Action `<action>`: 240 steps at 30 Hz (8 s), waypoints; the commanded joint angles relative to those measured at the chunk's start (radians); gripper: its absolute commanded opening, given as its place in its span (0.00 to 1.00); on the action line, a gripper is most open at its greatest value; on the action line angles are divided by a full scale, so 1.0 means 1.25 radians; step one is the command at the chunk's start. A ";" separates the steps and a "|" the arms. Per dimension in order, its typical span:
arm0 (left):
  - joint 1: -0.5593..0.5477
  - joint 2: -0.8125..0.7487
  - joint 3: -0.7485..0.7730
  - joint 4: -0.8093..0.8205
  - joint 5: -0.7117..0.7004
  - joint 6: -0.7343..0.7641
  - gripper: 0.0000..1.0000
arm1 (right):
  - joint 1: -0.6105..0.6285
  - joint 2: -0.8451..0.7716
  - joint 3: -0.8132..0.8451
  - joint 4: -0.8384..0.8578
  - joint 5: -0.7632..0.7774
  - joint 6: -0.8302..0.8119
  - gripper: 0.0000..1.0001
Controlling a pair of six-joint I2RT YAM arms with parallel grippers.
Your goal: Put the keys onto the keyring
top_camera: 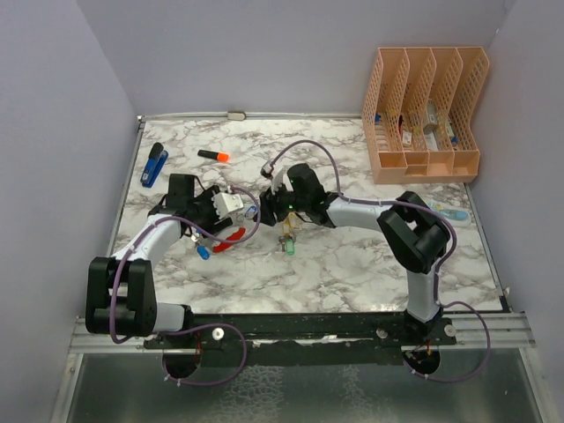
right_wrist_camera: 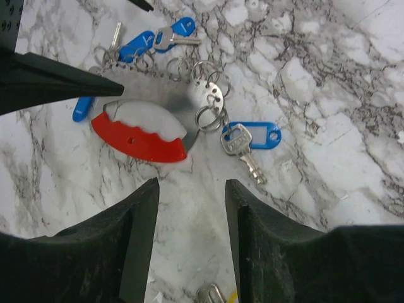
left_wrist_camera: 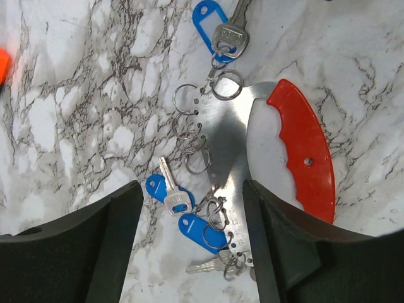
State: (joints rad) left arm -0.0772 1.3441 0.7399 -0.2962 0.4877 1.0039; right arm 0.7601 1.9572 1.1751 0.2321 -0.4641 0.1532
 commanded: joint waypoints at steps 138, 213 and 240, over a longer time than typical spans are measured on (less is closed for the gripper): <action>0.037 0.054 0.114 0.037 0.295 -0.160 0.72 | 0.009 0.038 0.286 -0.309 -0.137 -0.003 0.01; 0.011 0.033 0.234 -0.263 0.603 -0.164 0.80 | 0.014 -0.146 0.179 -0.190 -0.031 0.292 0.01; -0.058 0.050 0.142 -0.034 0.550 -0.282 0.61 | 0.021 -0.172 0.136 -0.123 -0.031 0.328 0.01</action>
State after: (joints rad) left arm -0.1455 1.4055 0.9249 -0.3191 1.1145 0.5892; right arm 0.7799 1.7985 1.3560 0.0227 -0.5159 0.5533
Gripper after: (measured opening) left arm 0.649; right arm 0.016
